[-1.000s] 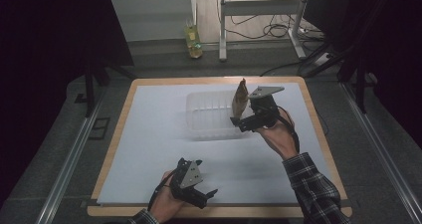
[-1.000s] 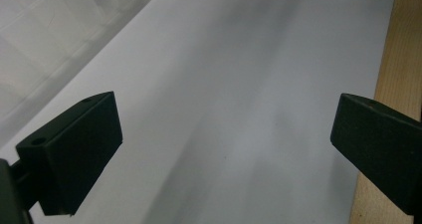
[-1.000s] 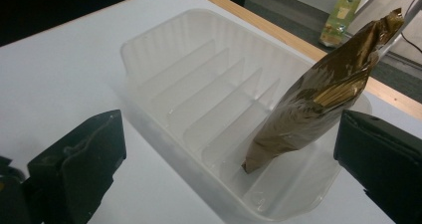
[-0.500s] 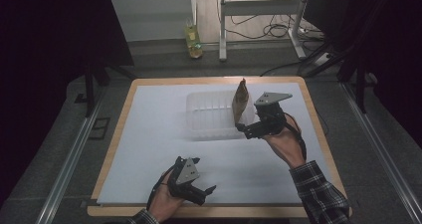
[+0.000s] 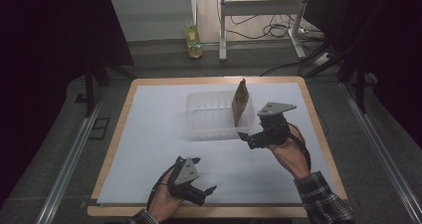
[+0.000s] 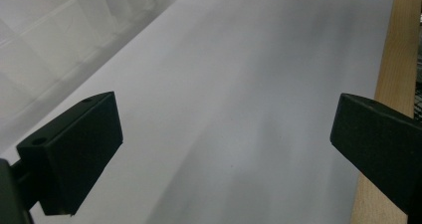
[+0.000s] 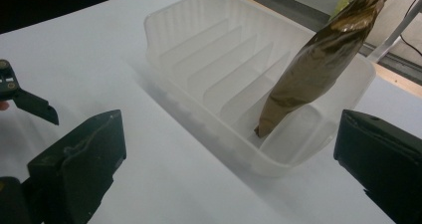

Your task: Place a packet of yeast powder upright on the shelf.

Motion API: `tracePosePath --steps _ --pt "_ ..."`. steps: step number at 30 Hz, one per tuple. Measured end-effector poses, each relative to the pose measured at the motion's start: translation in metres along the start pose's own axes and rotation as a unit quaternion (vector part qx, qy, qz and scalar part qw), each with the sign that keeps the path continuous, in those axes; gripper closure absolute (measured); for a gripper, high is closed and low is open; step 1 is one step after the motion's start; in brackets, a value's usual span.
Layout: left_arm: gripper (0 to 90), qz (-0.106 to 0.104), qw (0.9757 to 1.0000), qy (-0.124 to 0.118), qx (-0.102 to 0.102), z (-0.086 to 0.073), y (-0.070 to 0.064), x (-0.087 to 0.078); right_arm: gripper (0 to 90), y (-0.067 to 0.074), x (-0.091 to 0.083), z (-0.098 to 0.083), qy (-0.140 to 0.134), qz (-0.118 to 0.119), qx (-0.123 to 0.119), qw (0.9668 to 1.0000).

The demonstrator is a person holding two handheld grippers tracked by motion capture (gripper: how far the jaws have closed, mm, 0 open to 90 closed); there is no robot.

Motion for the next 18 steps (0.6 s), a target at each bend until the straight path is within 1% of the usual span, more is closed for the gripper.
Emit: tracePosePath --steps 3,5,8,10,13,16,17,18 --pt "0.0 0.003 1.0 -0.002 -0.001 0.0 0.001 -0.001 0.0 0.002 -0.001 -0.004 0.0 0.0 -0.002 1.0" --pt "0.0 0.002 1.0 -0.002 -0.003 0.0 0.001 -0.001 0.0 0.004 -0.001 -0.008 0.006 -0.006 -0.004 1.0" --pt "0.0 0.005 1.0 -0.001 -0.003 -0.001 0.002 -0.001 0.0 0.006 -0.002 -0.013 0.003 -0.007 -0.004 1.0" --pt "0.0 0.004 1.0 0.0 -0.003 -0.001 0.001 -0.001 0.0 0.009 -0.003 -0.019 0.002 -0.003 -0.001 1.0" --pt "0.0 0.006 1.0 0.001 -0.001 -0.001 0.002 -0.001 0.0 0.011 -0.004 -0.022 0.003 0.0 -0.002 1.0" --pt "0.0 0.007 1.0 0.0 -0.002 -0.001 0.002 -0.001 0.0 0.013 -0.005 -0.028 0.007 0.004 -0.002 1.0" --pt "0.0 0.008 1.0 0.0 -0.003 -0.001 0.002 -0.002 0.0 0.015 -0.006 -0.033 0.01 0.005 -0.002 0.9999" --pt "0.0 0.008 1.0 0.0 -0.003 -0.001 0.002 -0.002 0.0 0.015 -0.006 -0.033 0.01 0.005 -0.002 0.9999"
Point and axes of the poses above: each handheld gripper's, and its own axes: x roughly forward along the jaws, z roughly out of its top, y roughly to its left, the point moved 1 cm from there along x, roughly forward along the jaws, and after that the axes turned 3 degrees about y, right-handed, at the moved point
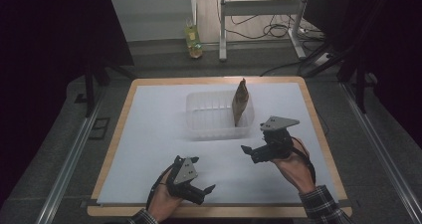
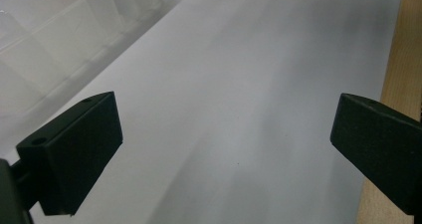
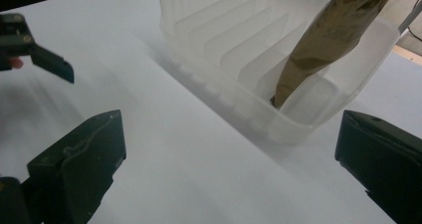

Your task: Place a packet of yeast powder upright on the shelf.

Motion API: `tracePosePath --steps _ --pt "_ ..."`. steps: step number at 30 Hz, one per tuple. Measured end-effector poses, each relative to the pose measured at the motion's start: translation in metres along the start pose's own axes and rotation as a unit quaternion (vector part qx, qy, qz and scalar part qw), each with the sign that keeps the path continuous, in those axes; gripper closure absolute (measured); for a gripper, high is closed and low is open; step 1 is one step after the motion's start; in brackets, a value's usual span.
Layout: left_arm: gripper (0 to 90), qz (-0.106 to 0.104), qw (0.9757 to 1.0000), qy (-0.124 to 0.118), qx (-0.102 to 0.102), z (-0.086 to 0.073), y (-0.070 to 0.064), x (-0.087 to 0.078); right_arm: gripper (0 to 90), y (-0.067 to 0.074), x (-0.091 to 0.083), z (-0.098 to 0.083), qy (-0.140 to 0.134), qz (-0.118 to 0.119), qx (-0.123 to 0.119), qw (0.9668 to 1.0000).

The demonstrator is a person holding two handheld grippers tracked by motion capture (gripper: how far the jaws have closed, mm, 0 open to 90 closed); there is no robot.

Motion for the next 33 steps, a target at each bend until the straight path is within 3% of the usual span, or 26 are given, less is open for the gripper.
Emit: tracePosePath --steps 28,33 --pt "0.0 -0.004 0.9995 -0.007 -0.031 0.001 0.005 -0.007 0.0 0.003 -0.035 -0.054 -0.007 -0.003 0.04 0.9992" --pt "0.2 -0.001 0.9994 -0.007 -0.034 0.0 0.006 -0.009 0.0 0.001 -0.041 -0.068 0.001 -0.013 0.039 0.9992"
Point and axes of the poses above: each handheld gripper's, and its own axes: x roughly forward along the jaws, z roughly out of its top, y roughly to its left, the point moved 1 cm from there along x, roughly forward along the jaws, and after that the axes turned 3 degrees about y, right-handed, at the moved point
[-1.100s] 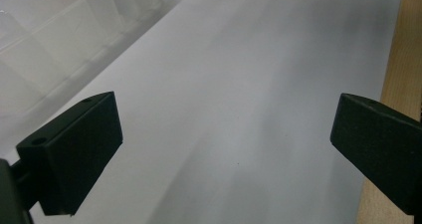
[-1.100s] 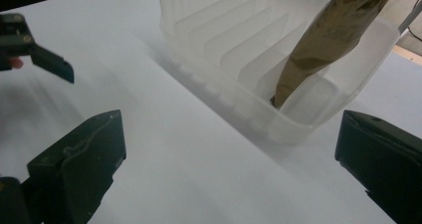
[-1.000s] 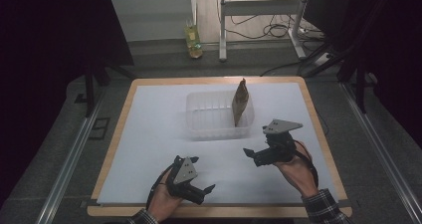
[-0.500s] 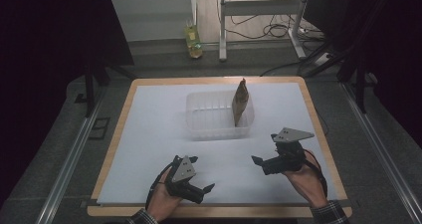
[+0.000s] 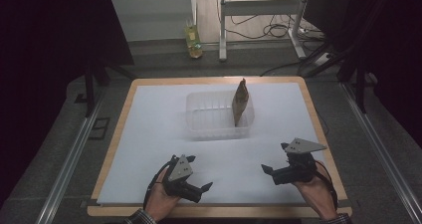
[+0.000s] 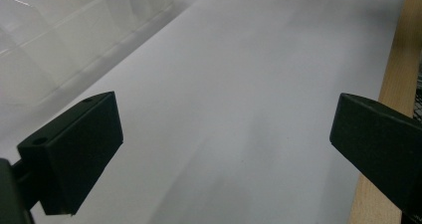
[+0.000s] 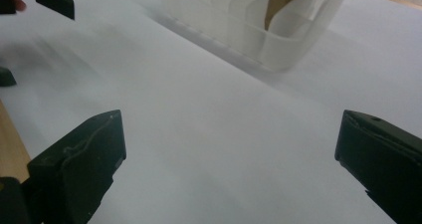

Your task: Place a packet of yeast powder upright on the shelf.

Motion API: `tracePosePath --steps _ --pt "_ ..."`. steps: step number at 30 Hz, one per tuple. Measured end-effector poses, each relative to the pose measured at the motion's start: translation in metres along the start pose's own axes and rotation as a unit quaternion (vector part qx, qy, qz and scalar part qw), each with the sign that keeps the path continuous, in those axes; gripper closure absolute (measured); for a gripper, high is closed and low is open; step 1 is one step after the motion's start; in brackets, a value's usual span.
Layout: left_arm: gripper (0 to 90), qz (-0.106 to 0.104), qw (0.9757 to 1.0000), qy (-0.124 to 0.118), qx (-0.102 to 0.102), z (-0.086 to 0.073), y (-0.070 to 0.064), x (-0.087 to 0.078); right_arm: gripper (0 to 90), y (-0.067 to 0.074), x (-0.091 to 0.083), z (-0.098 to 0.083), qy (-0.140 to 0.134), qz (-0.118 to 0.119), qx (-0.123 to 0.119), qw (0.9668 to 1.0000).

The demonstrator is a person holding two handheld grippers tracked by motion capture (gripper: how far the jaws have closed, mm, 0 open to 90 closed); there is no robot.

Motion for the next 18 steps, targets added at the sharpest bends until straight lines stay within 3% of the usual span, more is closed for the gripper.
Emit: tracePosePath --steps 18 --pt "0.7 0.015 0.9997 0.016 0.014 -0.002 0.002 -0.003 0.0 0.002 -0.014 -0.029 0.005 -0.023 -0.005 0.9997"
Point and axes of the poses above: each handheld gripper's, and its own axes: x roughly forward along the jaws, z roughly out of its top, y roughly to its left, the point moved 1 cm from there along x, roughly forward along the jaws, and after that the axes turned 3 degrees about y, right-handed, at the moved point
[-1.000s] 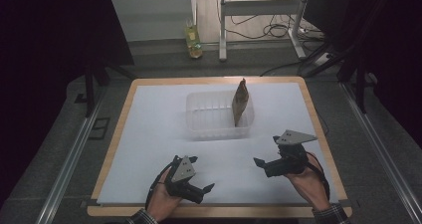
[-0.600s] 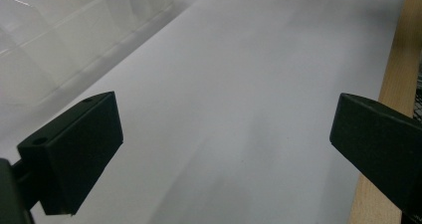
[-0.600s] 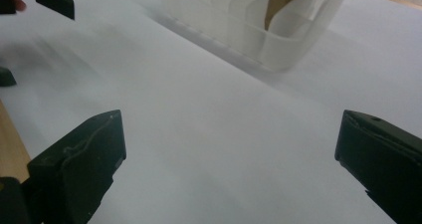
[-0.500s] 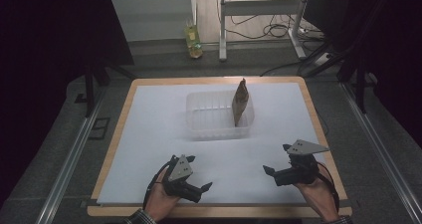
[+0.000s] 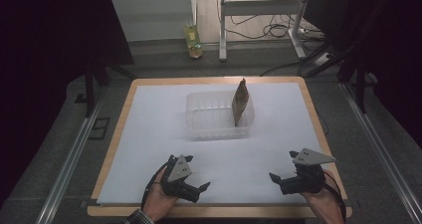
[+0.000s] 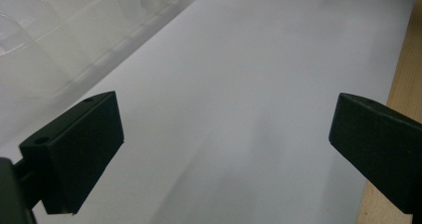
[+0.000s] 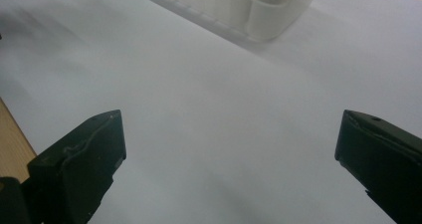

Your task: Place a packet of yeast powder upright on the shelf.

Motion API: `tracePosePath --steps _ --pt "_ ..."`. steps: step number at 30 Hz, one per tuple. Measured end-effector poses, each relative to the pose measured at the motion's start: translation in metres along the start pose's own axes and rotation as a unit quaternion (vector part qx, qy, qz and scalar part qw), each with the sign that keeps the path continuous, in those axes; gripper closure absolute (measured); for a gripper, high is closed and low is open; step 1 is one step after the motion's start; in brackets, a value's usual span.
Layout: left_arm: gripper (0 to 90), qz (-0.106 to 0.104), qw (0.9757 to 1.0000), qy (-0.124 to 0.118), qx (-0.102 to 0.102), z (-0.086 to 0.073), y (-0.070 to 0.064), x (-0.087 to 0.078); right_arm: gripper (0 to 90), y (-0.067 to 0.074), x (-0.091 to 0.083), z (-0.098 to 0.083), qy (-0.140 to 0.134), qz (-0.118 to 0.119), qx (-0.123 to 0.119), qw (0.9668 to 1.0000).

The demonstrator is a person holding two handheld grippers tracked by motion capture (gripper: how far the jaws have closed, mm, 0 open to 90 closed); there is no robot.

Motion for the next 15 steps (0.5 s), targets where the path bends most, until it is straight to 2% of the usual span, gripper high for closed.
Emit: tracePosePath --steps 15 --pt "0.6 0.001 0.9999 0.008 0.01 -0.001 -0.002 0.003 0.0 0.0 -0.006 -0.028 0.024 -0.025 -0.004 0.9994"
Point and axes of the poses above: each handheld gripper's, and its own axes: x roughly forward along the jaws, z roughly out of its top, y roughly to its left, the point moved 1 cm from there along x, roughly forward along the jaws, and after that the axes turned 3 degrees about y, right-handed, at the moved point
